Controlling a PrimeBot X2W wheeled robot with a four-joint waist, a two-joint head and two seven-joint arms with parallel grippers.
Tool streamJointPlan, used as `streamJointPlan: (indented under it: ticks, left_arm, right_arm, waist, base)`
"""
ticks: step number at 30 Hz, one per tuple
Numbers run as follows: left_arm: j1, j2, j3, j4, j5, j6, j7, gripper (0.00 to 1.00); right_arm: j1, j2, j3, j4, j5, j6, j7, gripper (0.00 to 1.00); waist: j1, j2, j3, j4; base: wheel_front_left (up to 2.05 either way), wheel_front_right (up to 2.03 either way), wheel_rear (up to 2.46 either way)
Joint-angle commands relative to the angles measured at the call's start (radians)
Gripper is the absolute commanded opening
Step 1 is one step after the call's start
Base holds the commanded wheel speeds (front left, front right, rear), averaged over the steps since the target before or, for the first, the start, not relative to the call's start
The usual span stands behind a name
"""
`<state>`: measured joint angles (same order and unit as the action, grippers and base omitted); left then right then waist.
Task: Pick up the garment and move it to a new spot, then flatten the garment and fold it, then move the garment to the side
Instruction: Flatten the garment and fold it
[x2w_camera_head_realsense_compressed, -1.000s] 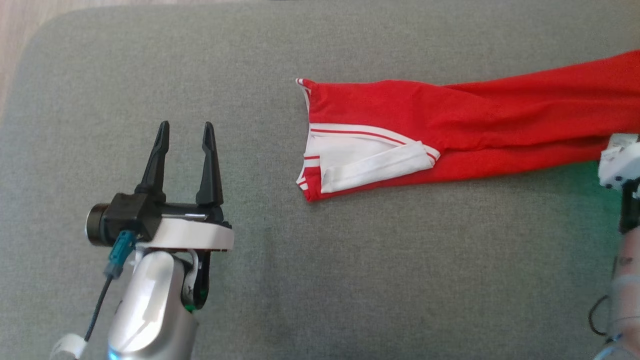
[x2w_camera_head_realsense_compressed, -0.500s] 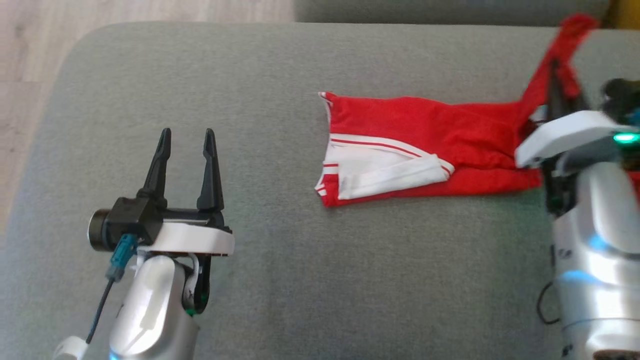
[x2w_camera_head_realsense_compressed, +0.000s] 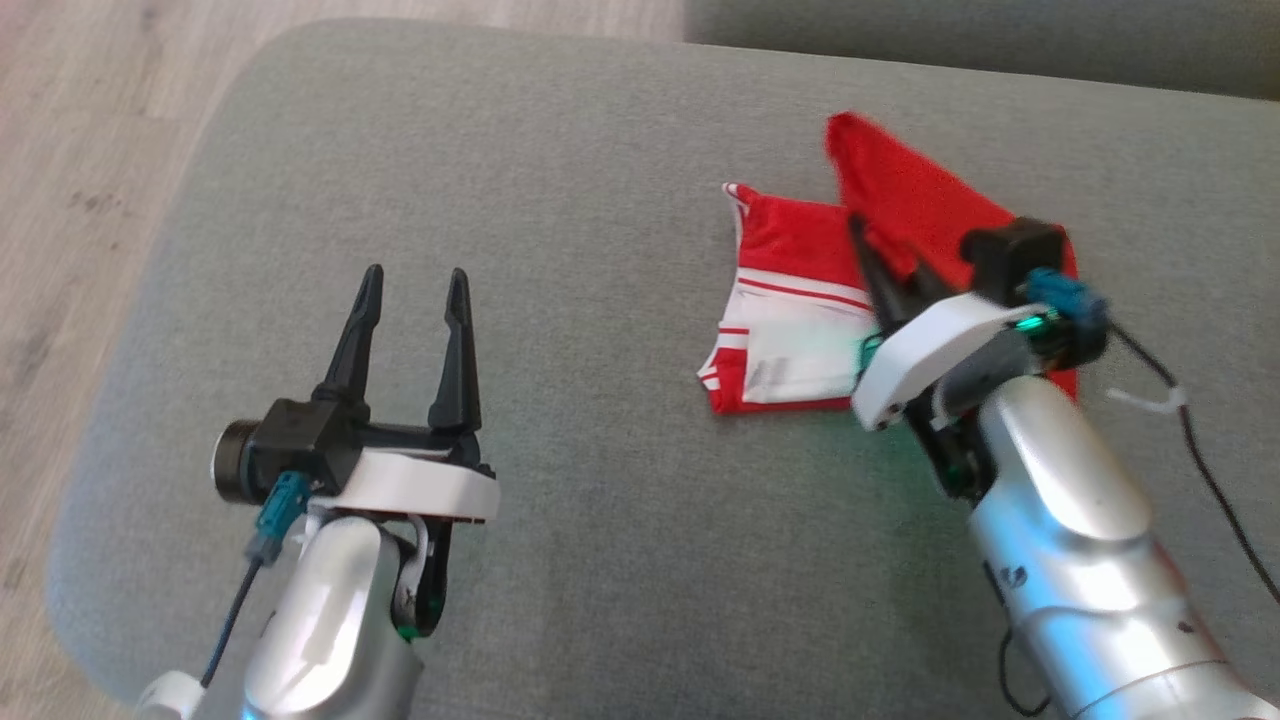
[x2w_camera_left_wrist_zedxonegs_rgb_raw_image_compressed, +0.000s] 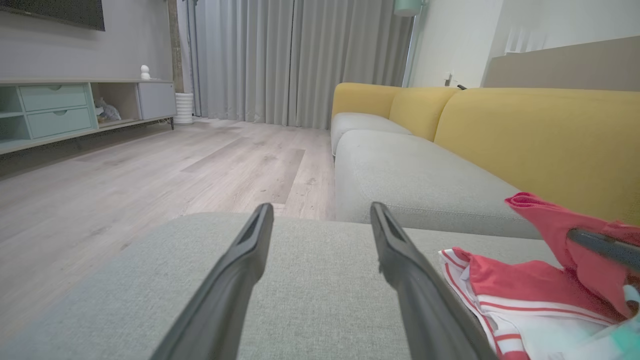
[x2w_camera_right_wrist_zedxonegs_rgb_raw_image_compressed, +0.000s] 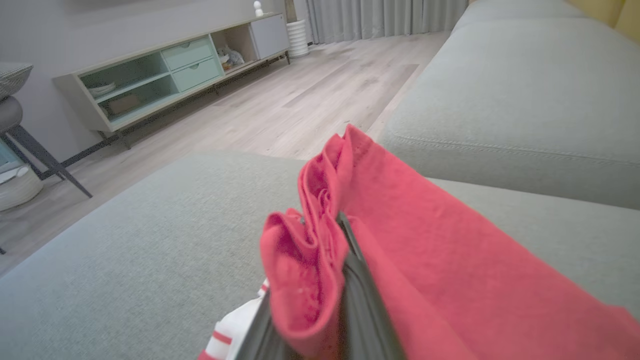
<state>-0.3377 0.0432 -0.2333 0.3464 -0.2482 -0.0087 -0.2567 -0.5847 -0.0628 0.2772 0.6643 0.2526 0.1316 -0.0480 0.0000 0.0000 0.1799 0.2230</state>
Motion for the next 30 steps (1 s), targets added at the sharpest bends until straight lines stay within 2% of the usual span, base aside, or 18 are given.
streamJointPlan:
  ticks: [1,8,12,13,14,19,23,27,30]
  left_arm:
    - [-0.015,0.007,0.021,-0.030,-0.005,0.005,-0.005,1.00]
    - [-0.020,0.007,0.006,-0.030,-0.018,0.016,-0.005,1.00]
    - [-0.015,0.007,0.003,-0.027,-0.018,0.017,-0.005,1.00]
    - [-0.014,0.007,0.003,-0.027,-0.018,0.017,-0.005,1.00]
    - [-0.014,0.007,0.002,-0.026,-0.017,0.018,-0.005,1.00]
    - [-0.015,0.007,0.007,-0.022,-0.012,0.018,-0.005,1.00]
    - [-0.011,0.007,0.021,-0.023,-0.003,0.016,-0.005,1.00]
    - [-0.004,0.007,0.036,-0.029,0.004,0.013,-0.005,1.00]
    - [0.001,0.007,0.047,-0.037,0.011,0.013,-0.005,1.00]
  right_arm:
    - [-0.018,0.012,0.029,-0.028,0.011,-0.001,-0.005,0.00]
    - [-0.001,0.012,0.162,0.023,0.059,-0.001,-0.016,0.00]
    - [0.003,0.013,0.202,0.046,0.077,-0.001,-0.028,0.00]
    - [0.000,0.013,0.211,0.053,0.074,-0.001,-0.030,0.11]
    - [-0.002,0.013,0.221,0.056,0.076,-0.001,-0.032,1.00]
    - [-0.019,0.013,0.286,0.029,0.130,-0.001,-0.053,1.00]
    - [-0.042,0.013,0.290,-0.001,0.170,-0.001,-0.106,1.00]
    - [-0.063,0.013,0.235,-0.015,0.165,-0.001,-0.166,1.00]
    - [-0.072,0.013,0.144,-0.017,0.100,-0.001,-0.194,1.00]
  waist:
    - [0.0000,0.0000,0.005,0.009]
    - [0.0000,0.0000,0.009,0.028]
    - [0.0000,0.0000,0.009,0.029]
    - [0.0000,0.0000,0.009,0.029]
    - [0.0000,0.0000,0.009,0.029]
    - [0.0000,0.0000,0.004,0.016]
    - [0.0000,0.0000,-0.009,-0.011]
    - [0.0000,0.0000,-0.023,-0.048]
    - [0.0000,0.0000,-0.028,-0.078]
  base:
    - [0.00,0.00,0.00]
    - [0.00,0.00,0.00]
    - [0.00,0.00,0.00]
    - [0.00,0.00,0.00]
    - [0.00,0.00,0.00]
    - [0.00,0.00,0.00]
    - [0.00,0.00,0.00]
    - [0.00,0.00,0.00]
    - [0.00,0.00,0.00]
